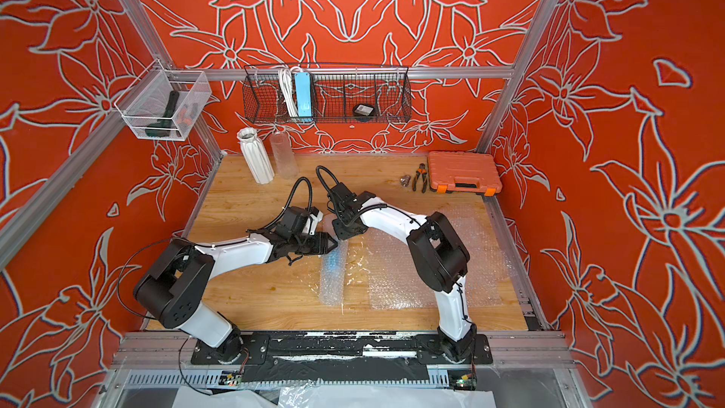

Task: Unwrap the vase from the bubble wrap
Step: Unwrap the bubble wrap at the center of the board.

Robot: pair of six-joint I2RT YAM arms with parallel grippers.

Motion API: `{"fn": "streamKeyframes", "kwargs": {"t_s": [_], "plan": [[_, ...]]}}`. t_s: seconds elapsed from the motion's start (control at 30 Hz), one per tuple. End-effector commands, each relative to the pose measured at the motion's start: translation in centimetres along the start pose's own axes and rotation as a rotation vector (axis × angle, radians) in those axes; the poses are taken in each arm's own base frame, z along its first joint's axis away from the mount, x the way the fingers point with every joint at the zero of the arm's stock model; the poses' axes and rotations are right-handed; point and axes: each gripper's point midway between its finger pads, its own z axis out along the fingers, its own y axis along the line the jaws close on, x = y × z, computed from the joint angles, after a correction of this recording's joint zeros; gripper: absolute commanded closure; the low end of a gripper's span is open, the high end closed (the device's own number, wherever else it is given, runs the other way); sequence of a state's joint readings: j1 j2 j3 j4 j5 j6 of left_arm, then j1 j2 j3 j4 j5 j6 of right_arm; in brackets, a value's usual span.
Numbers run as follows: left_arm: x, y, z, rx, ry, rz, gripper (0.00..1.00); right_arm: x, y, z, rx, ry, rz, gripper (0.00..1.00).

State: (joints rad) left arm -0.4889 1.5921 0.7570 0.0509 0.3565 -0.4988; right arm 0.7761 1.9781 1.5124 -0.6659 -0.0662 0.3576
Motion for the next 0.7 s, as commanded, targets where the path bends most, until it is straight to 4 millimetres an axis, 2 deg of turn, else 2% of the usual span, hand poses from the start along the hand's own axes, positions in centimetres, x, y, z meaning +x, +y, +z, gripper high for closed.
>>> {"fn": "streamKeyframes", "kwargs": {"t_s": [0.0,0.23,0.67], "plan": [[0.9,0.9,0.0,-0.023,0.02,-0.02,0.38,0.3,0.0,0.5,0.02,0.025,-0.011,0.79],[1.0,1.0,0.0,-0.025,0.019,-0.023,0.39,0.0,0.1,0.3,0.017,0.013,-0.004,1.0],[1.7,2.0,-0.2,-0.056,0.006,-0.052,0.39,-0.2,-2.6,-0.9,0.166,-0.035,0.019,1.0]]}}
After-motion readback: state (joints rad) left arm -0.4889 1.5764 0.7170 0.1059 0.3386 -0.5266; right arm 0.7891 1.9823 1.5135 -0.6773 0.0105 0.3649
